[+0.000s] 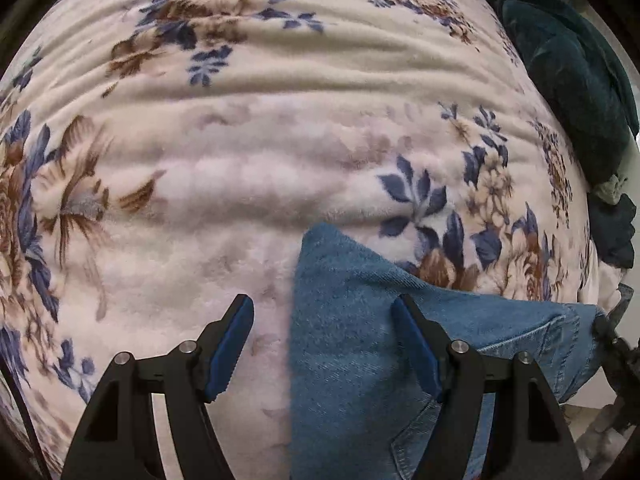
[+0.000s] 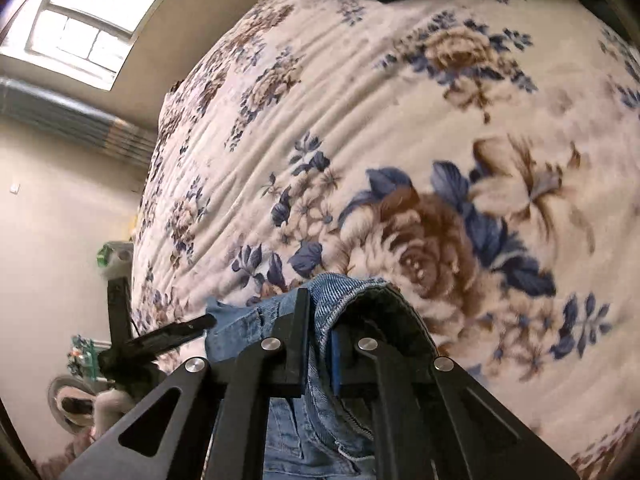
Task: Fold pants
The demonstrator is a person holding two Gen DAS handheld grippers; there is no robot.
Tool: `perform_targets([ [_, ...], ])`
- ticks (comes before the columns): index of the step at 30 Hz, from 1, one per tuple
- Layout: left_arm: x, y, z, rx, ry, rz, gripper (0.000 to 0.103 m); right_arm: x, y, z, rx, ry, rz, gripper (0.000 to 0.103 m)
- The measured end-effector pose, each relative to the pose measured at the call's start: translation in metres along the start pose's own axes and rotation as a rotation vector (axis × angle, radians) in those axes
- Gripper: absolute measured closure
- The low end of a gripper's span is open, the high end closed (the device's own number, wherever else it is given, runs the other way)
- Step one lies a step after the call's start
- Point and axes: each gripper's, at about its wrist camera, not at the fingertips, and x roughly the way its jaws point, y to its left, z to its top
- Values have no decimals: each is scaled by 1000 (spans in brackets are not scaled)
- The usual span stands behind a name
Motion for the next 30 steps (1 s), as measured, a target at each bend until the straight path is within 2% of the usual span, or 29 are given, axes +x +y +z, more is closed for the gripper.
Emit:
perform_targets([
  [3, 8, -2, 7, -11, -6, -11, 32, 35, -21, -3, 48, 107, -68, 92],
  [4, 12, -3, 10, -9, -5, -16, 32, 51, -38, -7, 93, 185, -103, 79],
  [5, 16, -4, 12, -8, 2, -28, 32, 60, -48, -10, 124, 226, -132, 69],
  [6, 22, -4, 15, -7, 11, -42, 33, 65, -58, -13, 164, 251, -157, 51],
  [8, 26, -5, 21, 9, -9, -79, 58, 55, -70, -21, 235, 221, -140, 41],
  [10, 28, -5, 27, 43, -21, -56, 78, 40, -71, -30, 248, 195, -148, 41],
  [11, 29, 0, 31, 22, -19, -72, 82, 34, -71, -36, 252, 190, -156, 41],
  [12, 30, 13, 36, -41, -17, -115, 87, 28, -72, -43, 264, 187, -158, 41],
  [14, 34, 36, 42, -141, -12, -154, 87, 18, -78, -65, 333, 184, -163, 41],
  [16, 29, 42, 44, -166, -20, -166, 87, 10, -83, -88, 412, 186, -150, 41],
  [18, 21, 41, 42, -176, -8, -197, 84, 8, -86, -114, 499, 179, -95, 40],
  [20, 11, 38, 37, -187, 3, -247, 63, 8, -86, -128, 543, 157, -62, 38],
  [21, 6, 38, 34, -192, 2, -265, 48, 8, -86, -132, 552, 150, -46, 36],
  [22, 1, 39, 31, -202, -2, -266, 39, 8, -86, -135, 566, 145, -51, 36],
  [24, -3, 38, 23, -209, -4, -274, 39, -2, -83, -141, 592, 117, -61, 36],
  [27, 8, 34, 16, -190, 29, -237, 39, -22, -83, -151, 626, 77, -104, 36],
  [28, 11, 33, 14, -188, 36, -226, 39, -27, -85, -154, 635, 69, -82, 36],
  [30, 21, 29, 12, -177, 52, -219, 39, -20, -88, -155, 633, 105, -65, 36],
])
